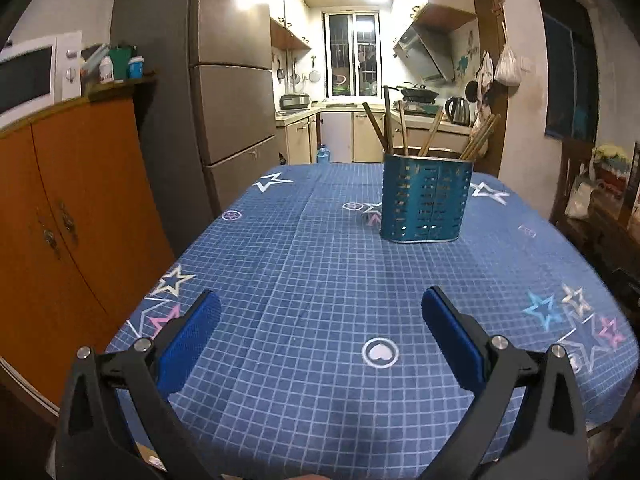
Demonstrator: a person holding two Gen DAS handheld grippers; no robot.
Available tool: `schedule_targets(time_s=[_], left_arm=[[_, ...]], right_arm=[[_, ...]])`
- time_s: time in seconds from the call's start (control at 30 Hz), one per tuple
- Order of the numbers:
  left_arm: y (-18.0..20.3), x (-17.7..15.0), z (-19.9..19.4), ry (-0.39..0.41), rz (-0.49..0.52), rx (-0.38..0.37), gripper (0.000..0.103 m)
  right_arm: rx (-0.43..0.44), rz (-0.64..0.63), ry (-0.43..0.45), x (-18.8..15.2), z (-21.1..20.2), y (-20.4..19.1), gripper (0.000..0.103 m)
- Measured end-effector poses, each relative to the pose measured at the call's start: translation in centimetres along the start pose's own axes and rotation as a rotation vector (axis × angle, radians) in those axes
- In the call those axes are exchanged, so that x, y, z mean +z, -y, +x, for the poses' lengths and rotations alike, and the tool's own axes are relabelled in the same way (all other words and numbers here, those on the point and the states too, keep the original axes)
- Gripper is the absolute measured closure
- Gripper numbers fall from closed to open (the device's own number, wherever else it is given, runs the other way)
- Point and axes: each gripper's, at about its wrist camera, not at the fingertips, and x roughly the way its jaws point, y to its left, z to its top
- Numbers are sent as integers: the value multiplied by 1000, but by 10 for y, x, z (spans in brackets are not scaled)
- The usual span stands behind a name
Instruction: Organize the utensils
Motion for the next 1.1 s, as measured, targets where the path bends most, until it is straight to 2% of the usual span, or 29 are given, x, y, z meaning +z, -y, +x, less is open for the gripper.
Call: schedule_targets(time_s=[0.1, 0.37, 0.87, 1.1], left_arm=[[5, -4, -2, 2, 47, -7, 6], [10, -9, -10, 16, 60, -11, 6], [17, -14, -18, 48, 81, -23, 6], [19, -14, -17, 42, 76, -57, 6]], right_arm=[[-9, -25, 19, -1, -4, -4, 5], [-35, -65, 52, -4, -14, -9, 5], [-35, -74, 32, -4, -11, -12, 5], [-33, -81, 24, -3, -9, -14, 5]])
